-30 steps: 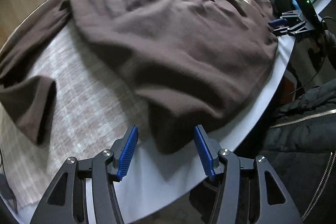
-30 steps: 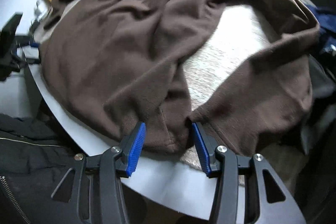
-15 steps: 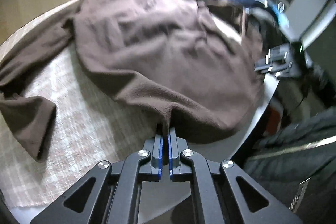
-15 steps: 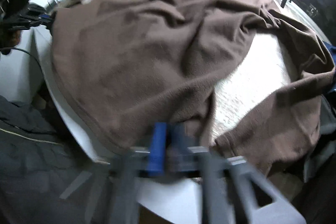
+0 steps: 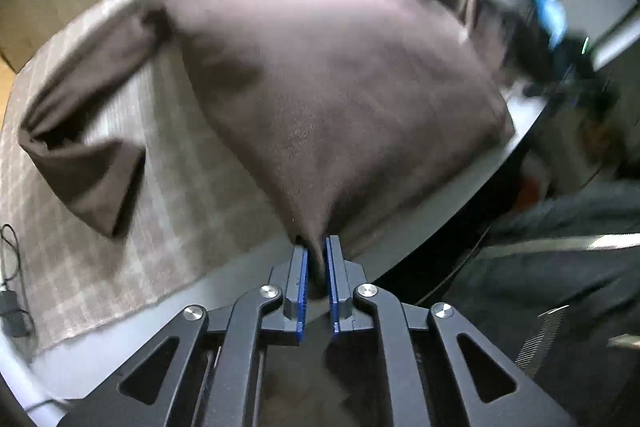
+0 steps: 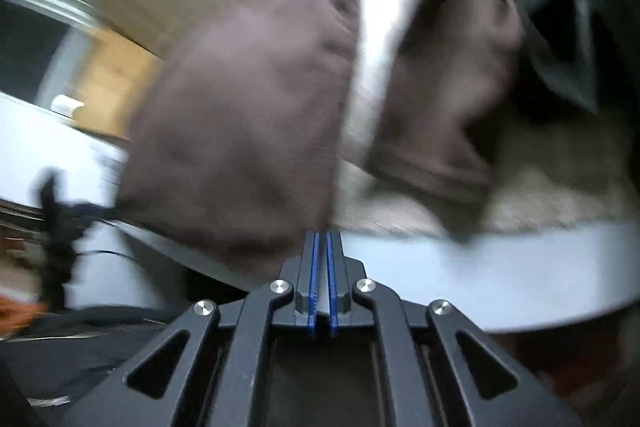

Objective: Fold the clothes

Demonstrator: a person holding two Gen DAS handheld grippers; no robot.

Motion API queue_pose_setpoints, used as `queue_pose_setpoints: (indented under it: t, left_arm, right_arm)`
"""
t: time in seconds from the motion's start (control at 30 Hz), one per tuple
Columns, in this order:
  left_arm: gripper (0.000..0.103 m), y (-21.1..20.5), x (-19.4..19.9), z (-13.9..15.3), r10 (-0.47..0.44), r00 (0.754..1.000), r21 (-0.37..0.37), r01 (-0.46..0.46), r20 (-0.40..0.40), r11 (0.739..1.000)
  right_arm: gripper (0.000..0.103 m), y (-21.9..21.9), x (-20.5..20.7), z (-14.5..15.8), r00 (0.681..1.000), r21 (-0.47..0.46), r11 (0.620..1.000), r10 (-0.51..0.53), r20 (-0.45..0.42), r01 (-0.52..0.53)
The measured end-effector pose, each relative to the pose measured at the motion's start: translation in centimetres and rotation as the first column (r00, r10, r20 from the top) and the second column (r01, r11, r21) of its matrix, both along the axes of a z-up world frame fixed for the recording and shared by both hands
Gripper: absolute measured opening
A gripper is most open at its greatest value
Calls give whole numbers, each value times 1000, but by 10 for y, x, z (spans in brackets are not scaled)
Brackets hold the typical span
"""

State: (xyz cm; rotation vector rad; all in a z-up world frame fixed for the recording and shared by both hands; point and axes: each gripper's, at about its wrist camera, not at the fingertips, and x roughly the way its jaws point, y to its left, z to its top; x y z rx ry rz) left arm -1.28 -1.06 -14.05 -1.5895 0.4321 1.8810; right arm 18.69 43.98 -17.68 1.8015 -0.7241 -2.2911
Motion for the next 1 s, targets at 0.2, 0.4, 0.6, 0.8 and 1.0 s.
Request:
queue_pose_setpoints:
  t: [0.2,0.4,0.6,0.8,1.0]
  left_arm:
    - [16,-20,-43,17,58,996,4,-58,-65,998]
    - [16,-5,-77,34,51,989,7,-50,-137,999]
    - [16,-1,-87,28,61,991,6,-61,-118,998]
    - [16,-17,-97,21,113,990,16,-112,-87,994]
    - [19,-24,-97,3,120,992,22,-119,-31,993]
  right_arm:
    - [32,-4,-57,42,986,114,993,48,-158,-30]
    - [40,26,-187,47,970,107,991,-58,-237,85]
    - [40,78,-262,10,965,26,972,-230,-126,235]
    - [6,69,-271,15,966,150,967,-178,-189,208]
    - [12,71,-268,20,981,272,944,-161,-112,186]
